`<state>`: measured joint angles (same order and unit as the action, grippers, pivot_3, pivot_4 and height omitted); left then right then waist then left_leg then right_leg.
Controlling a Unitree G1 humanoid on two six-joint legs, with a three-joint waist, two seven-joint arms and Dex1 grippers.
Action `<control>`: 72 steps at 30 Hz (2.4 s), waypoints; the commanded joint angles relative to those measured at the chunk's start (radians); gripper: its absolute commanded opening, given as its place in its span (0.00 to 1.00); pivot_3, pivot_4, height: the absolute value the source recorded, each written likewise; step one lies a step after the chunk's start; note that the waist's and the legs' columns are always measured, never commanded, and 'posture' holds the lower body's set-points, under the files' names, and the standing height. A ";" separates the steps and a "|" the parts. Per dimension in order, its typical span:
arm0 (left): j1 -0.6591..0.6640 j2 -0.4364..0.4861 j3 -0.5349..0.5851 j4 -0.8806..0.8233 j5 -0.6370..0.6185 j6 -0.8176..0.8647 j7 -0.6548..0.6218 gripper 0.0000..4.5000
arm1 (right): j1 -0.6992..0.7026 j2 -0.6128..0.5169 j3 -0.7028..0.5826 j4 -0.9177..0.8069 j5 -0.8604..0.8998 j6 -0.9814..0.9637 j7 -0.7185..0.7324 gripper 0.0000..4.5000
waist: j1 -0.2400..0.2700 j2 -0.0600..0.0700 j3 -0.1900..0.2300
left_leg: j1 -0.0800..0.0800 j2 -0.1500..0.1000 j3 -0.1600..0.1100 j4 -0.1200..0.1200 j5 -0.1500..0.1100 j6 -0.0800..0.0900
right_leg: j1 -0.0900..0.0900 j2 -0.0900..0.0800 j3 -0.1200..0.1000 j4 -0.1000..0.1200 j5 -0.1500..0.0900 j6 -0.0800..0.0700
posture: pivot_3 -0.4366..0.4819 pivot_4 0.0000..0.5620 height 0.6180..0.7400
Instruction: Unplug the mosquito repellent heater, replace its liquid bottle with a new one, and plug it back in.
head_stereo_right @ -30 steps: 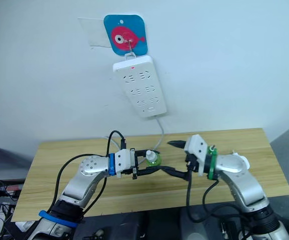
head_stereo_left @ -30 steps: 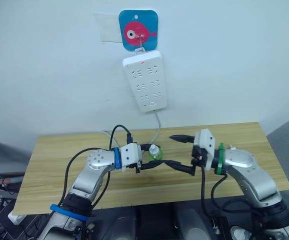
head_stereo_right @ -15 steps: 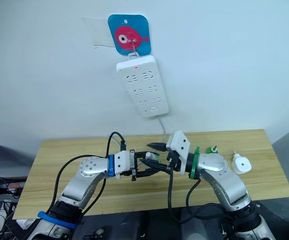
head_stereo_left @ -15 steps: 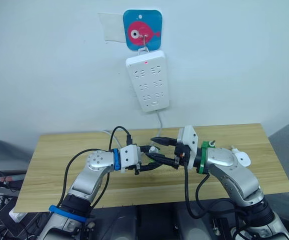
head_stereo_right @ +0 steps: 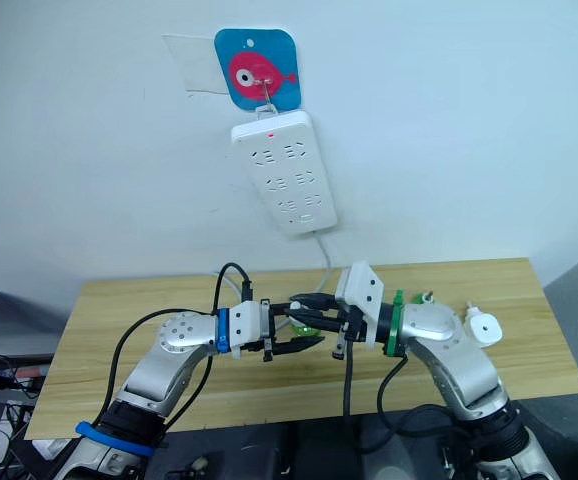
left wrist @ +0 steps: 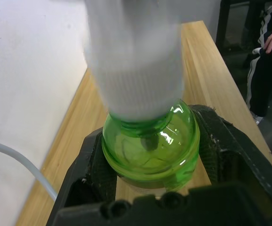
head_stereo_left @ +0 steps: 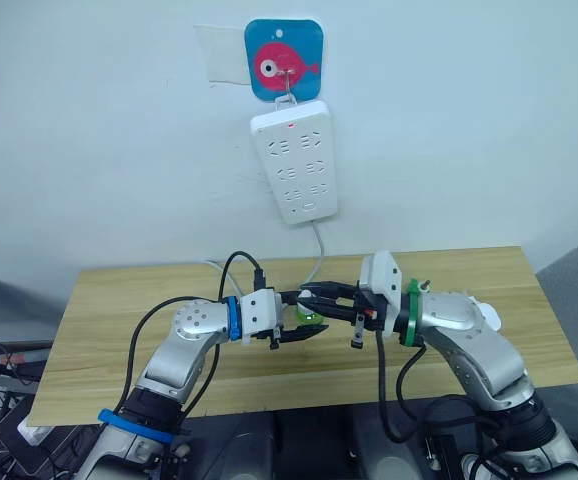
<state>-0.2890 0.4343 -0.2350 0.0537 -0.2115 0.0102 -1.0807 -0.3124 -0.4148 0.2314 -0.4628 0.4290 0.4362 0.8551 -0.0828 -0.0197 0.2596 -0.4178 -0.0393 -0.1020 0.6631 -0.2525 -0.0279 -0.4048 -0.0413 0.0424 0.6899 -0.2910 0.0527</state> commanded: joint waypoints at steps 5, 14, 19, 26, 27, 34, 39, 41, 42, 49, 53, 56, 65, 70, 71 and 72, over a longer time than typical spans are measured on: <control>0.009 0.007 0.002 -0.002 -0.002 -0.031 -0.009 0.50 | -0.022 0.003 -0.096 -0.132 0.125 0.117 -0.099 0.06 | 0.000 0.000 0.000 | 0.000 0.000 0.000 0.000 0.000 0.000 | 0.000 0.000 0.000 0.000 0.000 0.000 | 0.38 0.45 1.00; 0.055 0.033 0.013 -0.022 -0.007 -0.049 -0.003 0.50 | 0.076 0.023 -0.185 -0.024 0.014 0.077 -0.298 0.06 | 0.000 0.000 0.000 | 0.000 0.000 0.000 -0.001 0.000 0.000 | 0.000 0.000 0.000 0.000 0.000 0.000 | 0.38 0.44 1.00; 0.102 0.054 0.013 -0.071 -0.012 -0.030 0.003 0.50 | 0.183 0.098 -0.193 0.184 -0.169 -0.112 -0.456 0.06 | 0.001 0.000 0.000 | 0.000 0.000 0.001 -0.001 0.000 0.000 | 0.000 0.000 0.001 0.000 0.000 0.000 | 0.41 0.42 1.00; 0.129 0.066 0.016 -0.122 -0.014 -0.002 0.015 0.50 | 0.167 0.236 -0.196 0.501 -0.283 -0.366 -0.557 0.06 | -0.001 0.000 -0.001 | 0.001 0.000 0.003 -0.001 0.000 0.000 | -0.001 0.000 0.002 0.001 0.000 0.000 | 0.42 0.44 1.00; 0.131 0.069 0.017 -0.125 -0.014 0.003 0.018 0.50 | 0.156 0.249 -0.196 0.564 -0.299 -0.410 -0.568 0.06 | -0.001 0.000 -0.001 | 0.001 0.000 0.003 -0.001 0.000 0.000 | -0.001 0.000 0.002 0.001 0.000 0.000 | 0.42 0.44 1.00; 0.133 0.074 0.016 -0.145 -0.021 0.030 0.031 0.50 | 0.088 0.277 -0.242 0.849 -0.344 -0.583 -0.640 0.06 | -0.001 0.001 0.000 | 0.001 0.000 0.003 -0.001 0.000 0.000 | -0.001 0.001 0.002 0.002 0.000 0.000 | 0.44 0.48 1.00; 0.134 0.082 0.019 -0.151 -0.020 0.041 0.034 0.50 | 0.065 0.300 -0.270 0.948 -0.315 -0.606 -0.630 0.06 | -0.001 0.001 0.000 | 0.001 0.001 0.003 -0.001 0.000 0.000 | -0.001 0.001 0.002 0.002 0.000 0.000 | 0.44 0.50 1.00; 0.135 0.080 0.019 -0.154 -0.022 0.045 0.037 0.50 | 0.062 0.300 -0.273 0.958 -0.314 -0.618 -0.625 0.06 | -0.001 0.001 0.000 | 0.001 0.001 0.003 -0.001 0.000 0.000 | -0.001 0.001 0.002 0.002 0.000 0.000 | 0.44 0.50 1.00; 0.136 0.080 0.019 -0.155 -0.022 0.046 0.039 0.50 | 0.061 0.300 -0.273 0.961 -0.316 -0.622 -0.624 0.06 | -0.001 0.001 0.000 | 0.001 0.001 0.003 -0.001 0.000 0.000 | -0.001 0.001 0.002 0.002 0.000 0.000 | 0.44 0.50 1.00; 0.134 0.071 0.013 -0.155 -0.025 0.050 0.047 0.50 | 0.125 0.267 -0.280 0.837 -0.314 -0.600 -0.590 0.67 | 0.000 0.001 0.000 | 0.001 0.000 0.003 -0.001 0.000 0.000 | -0.001 0.001 0.003 0.002 0.000 0.000 | 0.43 0.50 1.00; 0.116 0.054 0.006 -0.129 -0.018 0.039 0.054 0.50 | 0.192 0.221 -0.264 0.681 -0.299 -0.541 -0.527 0.99 | 0.000 0.002 0.001 | 0.001 0.000 0.003 -0.001 0.000 0.000 | 0.000 0.001 0.003 0.002 0.000 0.000 | 0.42 0.51 1.00; 0.103 0.043 0.008 -0.113 -0.016 0.032 0.057 0.50 | 0.260 0.162 -0.246 0.471 -0.266 -0.459 -0.454 1.00 | 0.000 0.003 0.001 | 0.001 0.000 0.003 -0.001 0.000 0.000 | 0.000 0.001 0.003 0.002 0.000 0.000 | 0.42 0.51 1.00; 0.065 0.049 -0.004 -0.031 -0.003 -0.065 -0.015 0.50 | 0.325 -0.069 -0.034 0.010 0.050 -0.046 -0.072 1.00 | -0.004 0.003 0.002 | 0.001 0.002 0.002 -0.001 0.000 0.000 | 0.001 0.002 0.002 0.000 0.000 0.000 | 0.36 0.50 1.00; 0.040 0.041 -0.018 -0.005 -0.007 -0.097 -0.058 0.50 | 0.216 -0.045 0.060 0.086 -0.001 -0.078 -0.004 1.00 | -0.002 0.003 0.003 | 0.001 0.001 0.002 -0.001 0.000 0.000 | 0.001 0.001 0.001 -0.001 0.000 0.000 | 0.36 0.49 1.00; 0.039 0.042 -0.021 -0.003 -0.006 -0.101 -0.063 0.50 | 0.196 -0.021 0.072 0.102 -0.009 -0.084 -0.012 1.00 | -0.002 0.003 0.003 | 0.001 0.001 0.002 -0.001 0.000 0.000 | 0.001 0.001 0.001 -0.001 0.000 0.000 | 0.36 0.49 1.00; 0.038 0.044 -0.025 -0.002 -0.002 -0.107 -0.068 0.50 | 0.181 0.000 0.083 0.111 -0.011 -0.083 -0.018 1.00 | -0.002 0.003 0.003 | 0.001 0.001 0.001 -0.001 0.000 0.000 | 0.001 0.001 0.001 -0.001 0.000 0.000 | 0.36 0.49 1.00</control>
<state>-0.2465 0.4788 -0.2515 0.0670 -0.2118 -0.0725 -1.1326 -0.1206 -0.4367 0.2907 -0.3460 0.4209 0.3767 0.8345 -0.0851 -0.0169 0.2622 -0.4170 -0.0379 -0.1010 0.6622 -0.2527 -0.0276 -0.4040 -0.0400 0.0432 0.6887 -0.2912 0.0526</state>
